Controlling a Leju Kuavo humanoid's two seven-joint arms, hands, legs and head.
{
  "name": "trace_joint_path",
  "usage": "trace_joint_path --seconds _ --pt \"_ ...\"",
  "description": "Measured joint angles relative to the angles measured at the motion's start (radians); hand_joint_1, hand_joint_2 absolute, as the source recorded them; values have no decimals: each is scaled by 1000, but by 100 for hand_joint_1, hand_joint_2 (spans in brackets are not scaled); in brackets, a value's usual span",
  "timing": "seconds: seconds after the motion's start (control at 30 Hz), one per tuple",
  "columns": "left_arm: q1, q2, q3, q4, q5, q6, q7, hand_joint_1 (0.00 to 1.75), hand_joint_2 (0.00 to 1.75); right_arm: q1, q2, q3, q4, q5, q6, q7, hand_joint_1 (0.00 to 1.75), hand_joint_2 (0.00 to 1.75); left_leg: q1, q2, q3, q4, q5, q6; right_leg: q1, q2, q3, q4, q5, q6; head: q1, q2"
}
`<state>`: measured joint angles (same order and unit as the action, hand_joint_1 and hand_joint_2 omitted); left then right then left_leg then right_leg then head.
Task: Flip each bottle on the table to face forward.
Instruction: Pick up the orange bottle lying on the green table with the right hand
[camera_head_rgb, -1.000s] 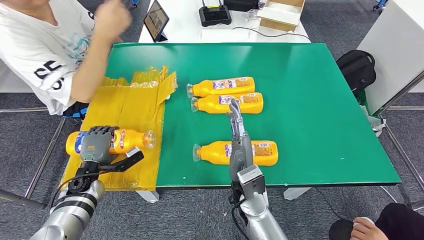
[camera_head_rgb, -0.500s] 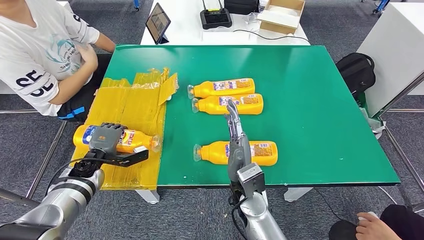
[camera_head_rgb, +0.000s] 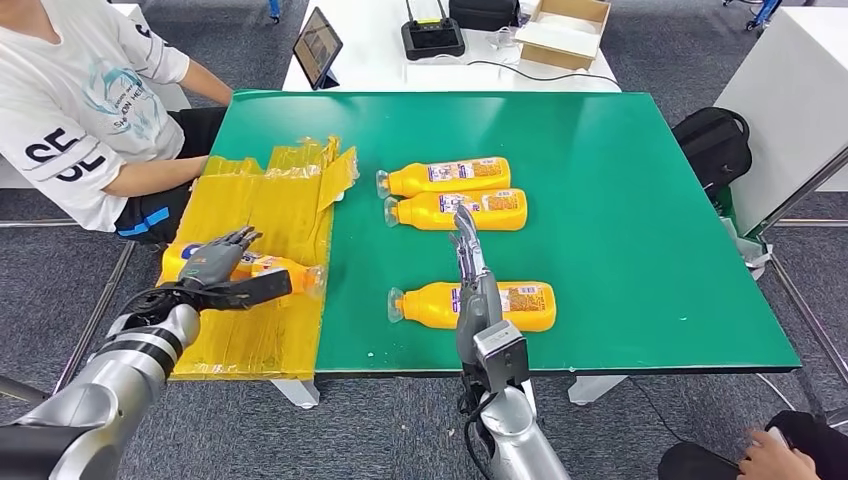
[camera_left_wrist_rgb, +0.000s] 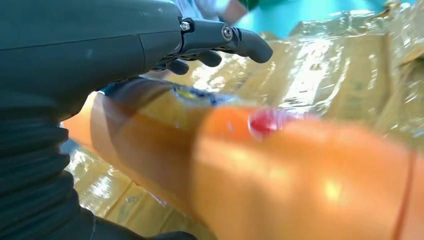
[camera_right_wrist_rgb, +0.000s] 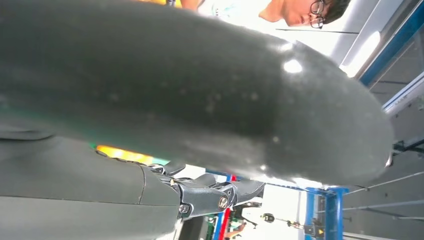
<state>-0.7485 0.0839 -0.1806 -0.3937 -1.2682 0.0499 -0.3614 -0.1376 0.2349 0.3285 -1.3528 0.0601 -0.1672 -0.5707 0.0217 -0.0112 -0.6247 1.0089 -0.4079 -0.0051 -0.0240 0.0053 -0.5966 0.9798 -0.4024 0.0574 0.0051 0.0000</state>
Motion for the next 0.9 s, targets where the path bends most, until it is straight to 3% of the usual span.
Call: trace_joint_path --seconds 0.13,0.4,0.5,0.67,0.9 --pt "-9 0 43 0 66 -64 -52 0 175 -1 2 -7 16 -12 5 4 0 0 0 0 1 0 0 0 0 0 1 0 0 0 0 0" --pt "-10 0 81 0 104 -99 -81 0 175 -3 2 -14 36 -22 11 7 0 0 0 0 1 0 0 0 0 0 1 0 0 0 0 0" --pt "-14 2 100 0 173 -192 -136 0 175 -11 2 -15 52 -36 23 10 0 0 0 -1 1 0 0 0 0 0 2 0 0 0 0 0" --pt "15 6 154 -14 368 -367 -302 0 175 -29 4 -18 94 -55 40 6 0 0 0 1 1 0 0 0 0 0 1 0 0 0 1 0" --pt "69 2 196 -71 469 -390 -342 0 175 -36 8 -24 129 -59 44 -2 0 0 0 2 0 0 0 0 0 1 -1 0 0 0 1 0"
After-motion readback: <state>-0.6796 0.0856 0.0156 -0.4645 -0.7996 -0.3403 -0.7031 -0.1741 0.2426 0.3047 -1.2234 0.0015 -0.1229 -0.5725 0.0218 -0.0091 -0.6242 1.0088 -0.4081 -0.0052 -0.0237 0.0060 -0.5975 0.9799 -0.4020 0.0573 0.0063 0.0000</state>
